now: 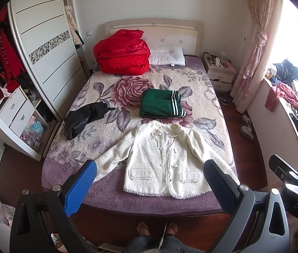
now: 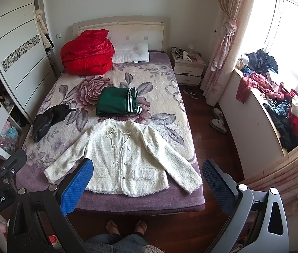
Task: Fold large clothes
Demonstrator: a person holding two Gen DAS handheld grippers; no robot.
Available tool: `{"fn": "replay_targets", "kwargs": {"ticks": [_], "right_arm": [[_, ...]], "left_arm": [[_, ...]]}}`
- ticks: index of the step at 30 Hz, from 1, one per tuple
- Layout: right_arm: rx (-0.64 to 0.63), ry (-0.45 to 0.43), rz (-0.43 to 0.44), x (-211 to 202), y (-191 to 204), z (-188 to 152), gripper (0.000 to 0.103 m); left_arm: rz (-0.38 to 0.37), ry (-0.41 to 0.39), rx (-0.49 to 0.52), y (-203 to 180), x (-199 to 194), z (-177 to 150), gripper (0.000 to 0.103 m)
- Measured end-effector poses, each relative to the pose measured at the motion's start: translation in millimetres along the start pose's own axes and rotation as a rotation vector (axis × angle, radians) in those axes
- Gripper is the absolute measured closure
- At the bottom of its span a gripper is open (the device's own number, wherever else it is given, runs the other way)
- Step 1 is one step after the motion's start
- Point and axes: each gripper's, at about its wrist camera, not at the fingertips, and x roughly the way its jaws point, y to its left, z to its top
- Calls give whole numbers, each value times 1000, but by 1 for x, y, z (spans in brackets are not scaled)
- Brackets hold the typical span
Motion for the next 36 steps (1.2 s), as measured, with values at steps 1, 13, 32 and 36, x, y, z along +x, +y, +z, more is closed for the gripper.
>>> {"fn": "replay_targets", "kwargs": {"ticks": [1,13,32,36], "right_arm": [[5,5,1,1,0,0,0],[313,184,-37,155,-68,-31,9],[917,655,-110,617,-344,-291,34],[1003,648,-39,675,-367,-339,32]], "left_arm": [[4,0,2,1,3,2,0],[103,20,74,11,159,-14,0],[277,455,152,-85,507,-156,0],[289,506,159,-101,556,-177,0]]}}
